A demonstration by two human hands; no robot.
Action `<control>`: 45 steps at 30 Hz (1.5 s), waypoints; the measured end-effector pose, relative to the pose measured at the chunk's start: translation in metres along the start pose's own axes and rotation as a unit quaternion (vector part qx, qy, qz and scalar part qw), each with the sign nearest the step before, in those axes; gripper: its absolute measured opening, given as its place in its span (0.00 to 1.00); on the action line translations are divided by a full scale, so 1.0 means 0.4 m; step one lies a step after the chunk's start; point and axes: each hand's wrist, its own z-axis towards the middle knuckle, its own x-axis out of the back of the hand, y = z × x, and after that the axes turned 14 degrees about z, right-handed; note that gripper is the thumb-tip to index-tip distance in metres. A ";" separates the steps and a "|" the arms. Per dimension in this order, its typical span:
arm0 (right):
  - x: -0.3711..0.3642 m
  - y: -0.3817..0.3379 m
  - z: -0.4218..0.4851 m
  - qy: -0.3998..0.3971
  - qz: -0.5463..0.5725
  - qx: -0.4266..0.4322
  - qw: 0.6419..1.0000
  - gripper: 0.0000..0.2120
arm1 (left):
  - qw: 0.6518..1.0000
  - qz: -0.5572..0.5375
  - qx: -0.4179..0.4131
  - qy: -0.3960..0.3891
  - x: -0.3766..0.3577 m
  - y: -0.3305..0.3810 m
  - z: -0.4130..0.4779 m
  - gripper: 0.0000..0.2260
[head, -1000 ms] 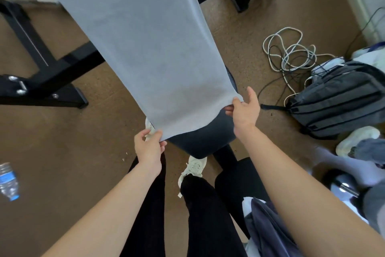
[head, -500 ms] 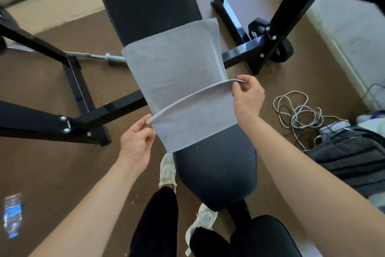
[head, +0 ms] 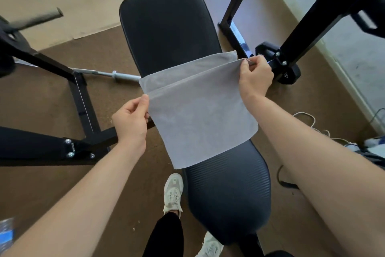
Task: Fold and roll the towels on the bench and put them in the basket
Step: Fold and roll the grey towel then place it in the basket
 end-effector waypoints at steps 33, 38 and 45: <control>0.166 0.409 -0.218 -0.057 0.067 -0.309 0.947 0.20 | 0.970 0.107 0.192 -0.100 -0.103 -0.307 -0.124 0.17; 0.182 0.410 -0.199 -0.010 0.140 -0.316 0.938 0.15 | 0.962 0.146 0.179 -0.147 -0.100 -0.324 -0.143 0.09; 0.229 0.418 -0.267 0.030 0.147 -0.383 0.911 0.05 | 0.955 0.169 0.191 -0.148 -0.069 -0.336 -0.204 0.02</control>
